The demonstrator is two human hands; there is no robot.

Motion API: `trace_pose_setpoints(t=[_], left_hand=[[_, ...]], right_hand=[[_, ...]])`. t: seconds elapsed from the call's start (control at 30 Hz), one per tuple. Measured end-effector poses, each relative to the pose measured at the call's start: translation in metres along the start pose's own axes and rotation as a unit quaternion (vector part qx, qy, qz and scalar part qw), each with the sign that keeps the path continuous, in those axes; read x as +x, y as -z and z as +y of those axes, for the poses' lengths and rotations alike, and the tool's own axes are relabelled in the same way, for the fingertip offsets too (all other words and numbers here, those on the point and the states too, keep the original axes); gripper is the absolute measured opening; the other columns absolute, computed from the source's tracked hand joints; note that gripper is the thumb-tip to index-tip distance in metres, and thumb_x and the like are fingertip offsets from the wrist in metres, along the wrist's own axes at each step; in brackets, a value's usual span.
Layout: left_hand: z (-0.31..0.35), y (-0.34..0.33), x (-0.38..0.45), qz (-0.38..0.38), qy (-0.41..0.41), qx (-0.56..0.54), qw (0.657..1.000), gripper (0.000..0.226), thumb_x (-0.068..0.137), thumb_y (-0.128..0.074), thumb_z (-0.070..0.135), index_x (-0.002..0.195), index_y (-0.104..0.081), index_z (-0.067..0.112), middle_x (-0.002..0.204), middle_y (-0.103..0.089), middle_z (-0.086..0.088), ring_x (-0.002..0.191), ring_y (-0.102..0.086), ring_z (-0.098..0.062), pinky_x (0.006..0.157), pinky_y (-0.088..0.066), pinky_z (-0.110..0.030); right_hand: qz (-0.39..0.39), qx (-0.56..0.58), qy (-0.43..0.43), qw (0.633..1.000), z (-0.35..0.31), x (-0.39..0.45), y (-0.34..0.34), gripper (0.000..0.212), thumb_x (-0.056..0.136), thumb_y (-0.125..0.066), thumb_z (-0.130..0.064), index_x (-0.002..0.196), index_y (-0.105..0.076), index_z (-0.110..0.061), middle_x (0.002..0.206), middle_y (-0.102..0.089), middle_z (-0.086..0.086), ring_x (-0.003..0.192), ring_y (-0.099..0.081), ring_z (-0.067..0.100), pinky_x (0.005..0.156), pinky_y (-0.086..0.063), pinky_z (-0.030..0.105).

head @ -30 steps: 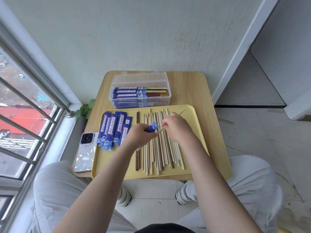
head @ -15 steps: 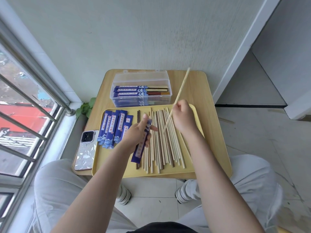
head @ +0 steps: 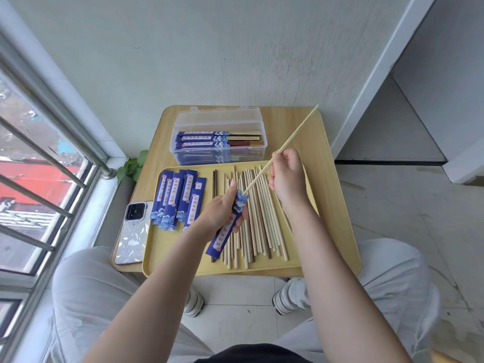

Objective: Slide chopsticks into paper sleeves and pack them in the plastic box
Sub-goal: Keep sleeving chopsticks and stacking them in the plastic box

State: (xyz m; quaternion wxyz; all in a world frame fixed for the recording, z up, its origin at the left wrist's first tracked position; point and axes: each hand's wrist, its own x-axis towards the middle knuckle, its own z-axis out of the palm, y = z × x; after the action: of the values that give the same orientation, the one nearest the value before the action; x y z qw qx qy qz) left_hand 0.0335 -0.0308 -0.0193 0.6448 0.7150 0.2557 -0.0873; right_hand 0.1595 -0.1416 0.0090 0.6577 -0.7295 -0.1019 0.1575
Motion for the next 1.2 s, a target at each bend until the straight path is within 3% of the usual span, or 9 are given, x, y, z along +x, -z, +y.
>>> trace_pose_setpoints(t=[0.1,0.23,0.43,0.57,0.73,0.9,1.03,1.13,1.2], left_hand=[[0.001,-0.001,0.001,-0.009,0.011,0.020,1.000,0.084,0.100,-0.012,0.066,0.080,-0.067,0.005,0.060,-0.056,-0.005,0.054,-0.053,-0.017,0.069,-0.051,-0.031],[0.006,-0.004,0.000,0.013,0.001,-0.026,1.000,0.072,0.104,-0.022,0.058,0.089,-0.065,0.002,0.060,-0.053,-0.006,0.050,-0.049,-0.018,0.054,-0.048,-0.029],[0.006,-0.003,-0.002,0.061,-0.047,-0.075,0.994,0.036,0.108,-0.039,0.040,0.100,-0.055,0.009,0.067,-0.056,-0.009,0.049,-0.048,-0.018,0.048,-0.043,-0.030],[0.004,-0.003,-0.002,0.037,-0.034,-0.022,0.998,0.025,0.106,-0.045,0.030,0.096,-0.056,0.009,0.068,-0.060,-0.011,0.048,-0.050,-0.019,0.050,-0.044,-0.030],[0.004,-0.006,0.000,-0.011,0.001,0.002,1.000,0.020,0.104,-0.045,0.022,0.094,-0.057,0.009,0.069,-0.059,-0.009,0.052,-0.050,-0.018,0.053,-0.045,-0.031],[0.005,-0.009,0.000,-0.006,-0.006,0.004,1.000,0.021,0.104,-0.044,0.021,0.097,-0.055,0.006,0.067,-0.058,-0.008,0.049,-0.048,-0.017,0.054,-0.043,-0.031],[0.002,-0.010,-0.001,0.010,-0.001,-0.012,1.000,0.023,0.105,-0.045,0.023,0.100,-0.058,0.004,0.067,-0.060,-0.006,0.050,-0.049,-0.017,0.053,-0.045,-0.029],[-0.004,-0.009,0.002,0.047,0.014,-0.020,0.999,0.023,0.104,-0.049,0.023,0.101,-0.060,0.004,0.071,-0.065,-0.005,0.054,-0.055,-0.018,0.054,-0.049,-0.029],[-0.008,-0.010,0.005,0.070,0.028,-0.047,0.996,0.018,0.103,-0.052,0.020,0.096,-0.062,0.006,0.076,-0.068,-0.008,0.057,-0.060,-0.020,0.056,-0.052,-0.030]], right_hand=[[-0.044,-0.048,0.000,0.998,0.002,-0.005,-0.003,0.015,0.104,-0.046,-0.023,0.105,-0.052,-0.009,0.067,-0.049,0.000,0.051,-0.043,0.010,0.051,-0.037,0.028],[-0.112,-0.123,-0.008,0.986,0.009,-0.012,-0.008,0.009,0.099,-0.057,-0.025,0.097,-0.061,-0.017,0.068,-0.055,-0.006,0.059,-0.049,0.010,0.063,-0.042,0.029],[-0.162,-0.125,-0.106,0.973,0.010,-0.017,-0.006,0.015,0.092,-0.064,-0.028,0.093,-0.067,-0.013,0.068,-0.059,-0.001,0.063,-0.055,0.014,0.059,-0.048,0.027],[-0.082,-0.056,-0.097,0.990,0.010,-0.009,-0.001,0.030,0.098,-0.059,-0.032,0.121,-0.057,-0.014,0.096,-0.071,0.003,0.077,-0.069,0.015,0.063,-0.058,0.028],[0.041,0.026,-0.045,0.998,0.014,-0.001,0.006,0.053,0.102,-0.051,-0.011,0.148,-0.028,-0.026,0.092,-0.074,0.001,0.080,-0.070,0.018,0.060,-0.058,0.028],[-0.005,-0.008,-0.043,0.999,0.024,-0.002,0.006,0.030,0.100,-0.049,-0.005,0.126,-0.050,-0.020,0.087,-0.074,0.001,0.076,-0.069,0.021,0.060,-0.056,0.027],[-0.035,-0.010,-0.061,0.997,0.028,-0.003,0.007,0.028,0.100,-0.049,-0.008,0.123,-0.055,-0.022,0.092,-0.075,0.004,0.073,-0.070,0.017,0.059,-0.056,0.028],[0.003,-0.134,-0.061,0.989,0.032,0.001,0.014,0.030,0.100,-0.048,-0.015,0.130,-0.053,-0.021,0.101,-0.070,0.003,0.074,-0.068,0.020,0.064,-0.055,0.038],[0.023,-0.333,-0.058,0.941,0.035,0.002,0.024,0.025,0.100,-0.048,-0.015,0.124,-0.054,-0.015,0.105,-0.065,0.000,0.081,-0.060,0.023,0.066,-0.046,0.035]])
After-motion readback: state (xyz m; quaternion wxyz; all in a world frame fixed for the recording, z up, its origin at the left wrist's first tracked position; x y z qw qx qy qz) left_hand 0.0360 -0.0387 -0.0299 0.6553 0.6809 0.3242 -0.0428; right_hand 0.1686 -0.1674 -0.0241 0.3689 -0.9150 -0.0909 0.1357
